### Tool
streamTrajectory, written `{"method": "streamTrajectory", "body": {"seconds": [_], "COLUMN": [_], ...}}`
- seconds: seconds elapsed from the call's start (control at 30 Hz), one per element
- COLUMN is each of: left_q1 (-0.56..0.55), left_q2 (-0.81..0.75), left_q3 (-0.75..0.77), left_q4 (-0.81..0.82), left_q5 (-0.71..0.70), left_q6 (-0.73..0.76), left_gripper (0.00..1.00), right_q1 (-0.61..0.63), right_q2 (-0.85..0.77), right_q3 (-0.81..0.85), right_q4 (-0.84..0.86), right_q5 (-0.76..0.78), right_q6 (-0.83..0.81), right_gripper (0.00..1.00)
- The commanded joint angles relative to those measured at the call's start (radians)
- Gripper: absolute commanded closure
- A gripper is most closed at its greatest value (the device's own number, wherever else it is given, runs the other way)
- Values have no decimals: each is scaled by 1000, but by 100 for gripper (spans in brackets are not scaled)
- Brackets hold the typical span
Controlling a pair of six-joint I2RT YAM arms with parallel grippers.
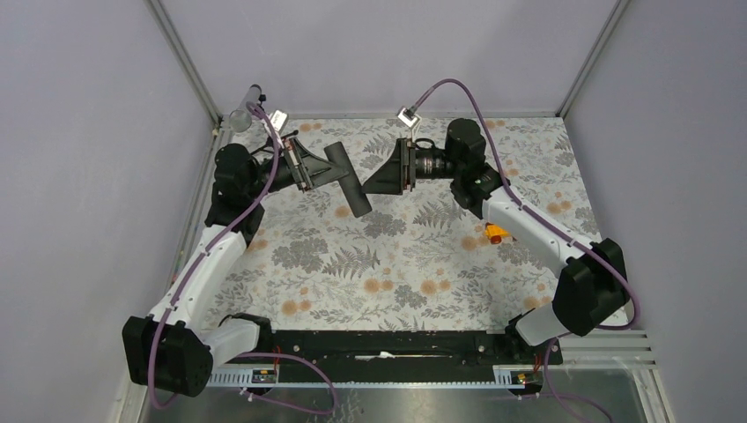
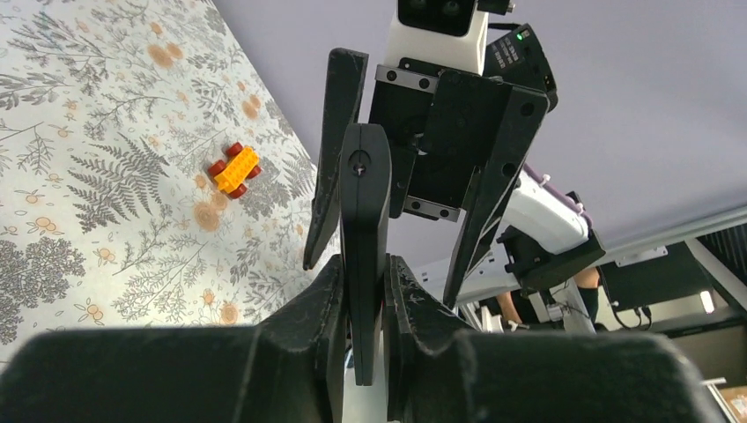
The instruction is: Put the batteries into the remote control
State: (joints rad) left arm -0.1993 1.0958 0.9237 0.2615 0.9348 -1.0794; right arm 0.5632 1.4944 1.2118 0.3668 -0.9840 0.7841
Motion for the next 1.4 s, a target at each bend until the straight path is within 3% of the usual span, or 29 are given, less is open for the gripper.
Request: {"method": "streamTrajectory", "body": {"seconds": [0.0, 0.13, 0.2, 0.33, 0.43, 0.5, 0.6, 0.63, 0.67, 0.77, 0.83, 0.93, 1.0, 1.13, 1.37], "left_q1": [-16, -38, -44, -44, -45, -44, -43, -42, -40, -14, 20, 75, 87, 87, 87], "left_q2": [23, 37, 44, 53, 55, 50, 34, 26, 18, -10, -30, -65, -100, -139, -190], "left_q3": [63, 69, 67, 67, 66, 64, 67, 71, 79, 103, 105, 89, 70, 46, 19], "left_q4": [74, 120, 160, 171, 173, 174, 130, 89, 32, -215, -461, -633, -662, -652, -591], "left_q5": [66, 81, 104, 114, 109, 98, 57, 34, 14, -40, -177, -339, -434, -539, -547], "left_q6": [56, 37, 21, 14, 9, 7, 45, 76, 120, 328, 496, 613, 630, 612, 592], "left_gripper": [100, 100, 100, 100, 99, 84, 36, 15, 3, 1, 1, 1, 1, 1, 1], "right_q1": [20, 46, 49, 50, 49, 50, 50, 48, 46, 33, 19, 16, 16, 17, 16], "right_q2": [-11, 21, 41, 55, 55, 50, 30, 20, 7, -43, -74, -68, -13, 103, 218], "right_q3": [9, 24, 20, -5, -2, -4, -8, -13, -20, -50, -80, -82, -77, -49, 6], "right_q4": [55, 66, 119, 273, 280, 267, 162, 115, 61, -166, -338, -634, -762, -902, -1003], "right_q5": [-74, -64, -71, -92, -93, -85, -28, -1, 35, 208, 407, 760, 988, 1234, 1365], "right_q6": [-43, -47, -11, 86, 94, 90, 28, 0, -33, -156, -241, -362, -397, -466, -480], "right_gripper": [25, 37, 51, 61, 77, 93, 100, 100, 100, 100, 100, 100, 100, 100, 100]}}
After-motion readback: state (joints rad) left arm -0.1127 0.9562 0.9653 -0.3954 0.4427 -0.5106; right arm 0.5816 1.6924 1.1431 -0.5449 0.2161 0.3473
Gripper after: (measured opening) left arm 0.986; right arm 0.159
